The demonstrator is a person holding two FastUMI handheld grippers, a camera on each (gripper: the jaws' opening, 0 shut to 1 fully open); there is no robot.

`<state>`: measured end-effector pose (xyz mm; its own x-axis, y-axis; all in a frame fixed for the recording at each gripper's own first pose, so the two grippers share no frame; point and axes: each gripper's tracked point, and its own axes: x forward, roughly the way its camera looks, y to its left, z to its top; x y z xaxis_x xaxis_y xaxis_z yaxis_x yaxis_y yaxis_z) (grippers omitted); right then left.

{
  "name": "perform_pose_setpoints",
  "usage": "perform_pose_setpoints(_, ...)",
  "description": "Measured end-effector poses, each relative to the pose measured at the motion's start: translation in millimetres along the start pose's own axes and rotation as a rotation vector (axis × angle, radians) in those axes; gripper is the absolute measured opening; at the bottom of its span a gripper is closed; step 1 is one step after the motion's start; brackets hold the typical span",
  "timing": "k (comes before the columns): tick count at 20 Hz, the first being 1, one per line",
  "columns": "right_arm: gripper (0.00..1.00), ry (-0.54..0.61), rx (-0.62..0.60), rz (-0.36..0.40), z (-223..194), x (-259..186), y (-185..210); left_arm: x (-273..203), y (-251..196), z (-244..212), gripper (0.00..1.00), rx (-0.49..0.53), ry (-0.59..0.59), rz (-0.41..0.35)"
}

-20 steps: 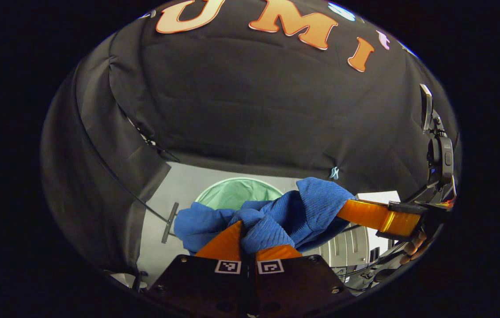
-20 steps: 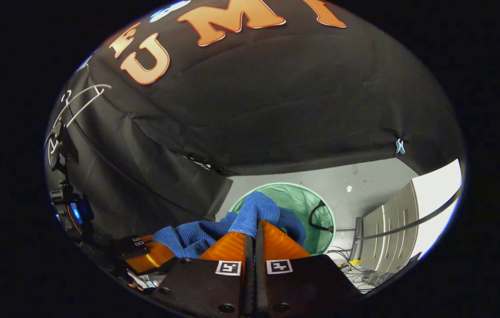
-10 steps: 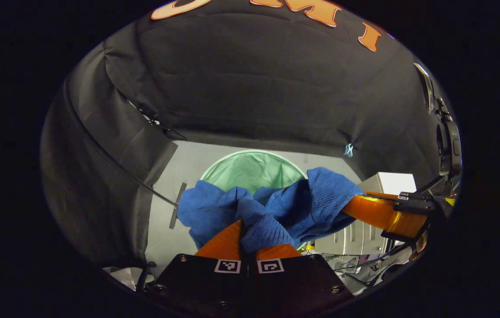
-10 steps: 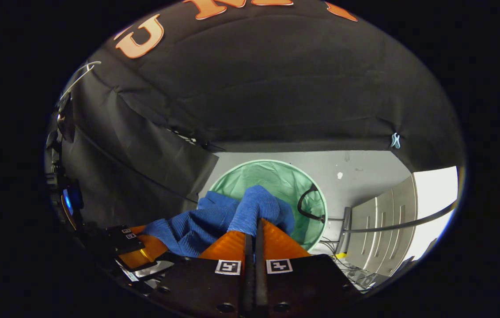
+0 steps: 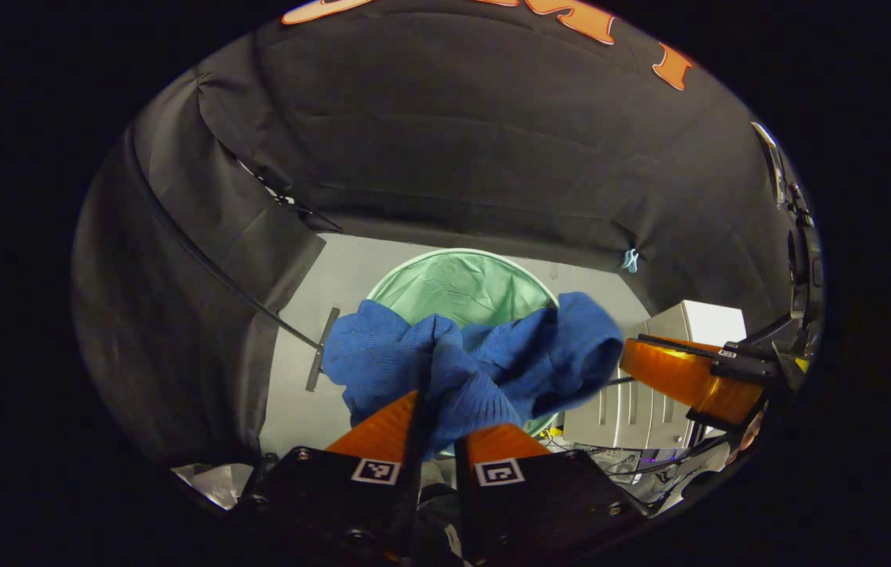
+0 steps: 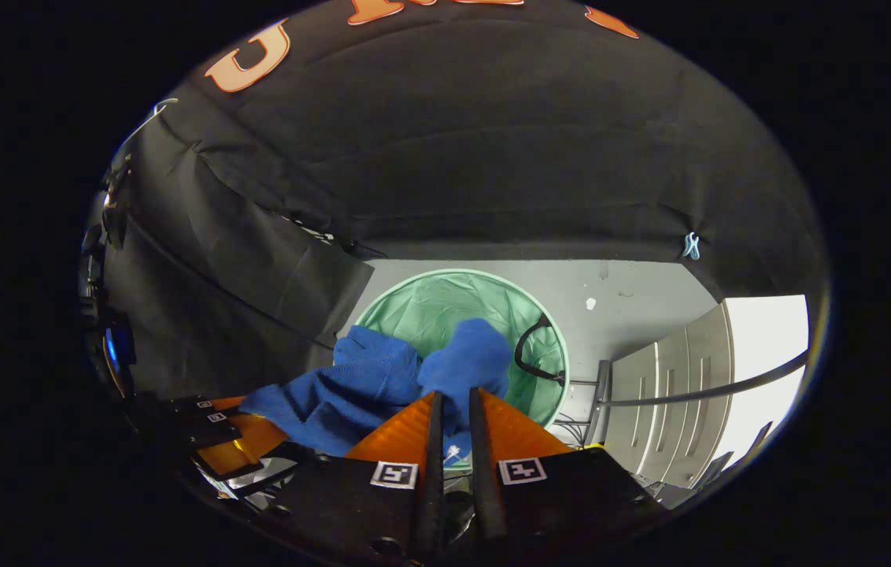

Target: Grasp the clothes on the hanger with both hands and then place them into the laundry hamper below.

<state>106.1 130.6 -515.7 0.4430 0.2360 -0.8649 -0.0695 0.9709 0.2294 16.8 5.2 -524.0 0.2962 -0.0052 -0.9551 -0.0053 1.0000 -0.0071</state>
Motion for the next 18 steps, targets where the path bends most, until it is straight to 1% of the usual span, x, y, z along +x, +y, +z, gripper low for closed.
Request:
perform_pose_setpoints(1,0.36,-0.005,0.004,-0.003,1.5,-4.4,-0.1,-2.3,0.8,-1.1,0.32,-0.008,-0.003,0.004)
perform_pose_setpoints(2,0.25,-0.010,0.007,-0.004,0.9,-7.4,2.8,-6.9,3.5,4.9,0.41,-0.011,-0.015,0.011)
perform_pose_setpoints(3,0.27,-0.019,0.005,-0.006,3.6,-12.5,3.7,-10.9,3.1,10.1,0.51,-0.017,-0.023,0.006)
perform_pose_setpoints(4,0.33,-0.027,0.000,-0.010,4.0,-18.6,2.4,-14.7,3.3,11.5,0.60,-0.023,-0.028,0.008)
perform_pose_setpoints(5,0.48,-0.035,-0.006,-0.015,3.0,-23.9,0.7,-20.8,4.8,13.0,0.59,-0.027,-0.038,0.011)
perform_pose_setpoints(6,0.63,-0.043,-0.011,-0.022,1.7,-29.4,-2.5,-32.0,4.4,13.0,0.67,-0.030,-0.049,0.011)
perform_pose_setpoints(7,0.78,-0.049,-0.014,-0.031,2.2,-35.4,-4.2,-39.3,5.6,15.3,0.78,-0.027,-0.064,0.022)
perform_pose_setpoints(8,0.72,-0.055,-0.014,-0.038,-0.3,-40.2,-4.5,-41.2,8.1,17.8,0.88,-0.025,-0.084,0.031)
perform_pose_setpoints(9,0.86,-0.065,-0.012,-0.043,-0.8,-47.4,-2.3,-53.8,11.3,25.0,0.99,-0.018,-0.117,0.048)
perform_pose_setpoints(10,1.00,-0.077,-0.010,-0.042,-1.6,-53.0,-0.3,-60.7,12.8,26.5,0.96,-0.011,-0.146,0.051)
perform_pose_setpoints(11,0.99,-0.097,-0.015,-0.044,0.7,-61.4,-0.9,-71.2,11.2,28.9,0.96,-0.006,-0.167,0.050)
perform_pose_setpoints(12,0.90,-0.116,-0.025,-0.048,2.4,-71.1,-3.5,-80.9,9.5,31.6,0.97,-0.006,-0.189,0.046)
perform_pose_setpoints(13,0.99,-0.132,-0.039,-0.050,4.6,-80.6,-1.5,-92.2,8.5,35.3,0.97,-0.009,-0.212,0.042)
perform_pose_setpoints(15,0.99,-0.191,-0.073,-0.040,15.0,-107.6,13.5,-113.5,6.5,42.8,0.97,-0.016,-0.267,0.025)
perform_pose_setpoints(18,0.99,-0.303,-0.091,-0.043,41.4,-156.1,22.8,-147.6,7.1,59.0,0.97,-0.008,-0.347,0.021)
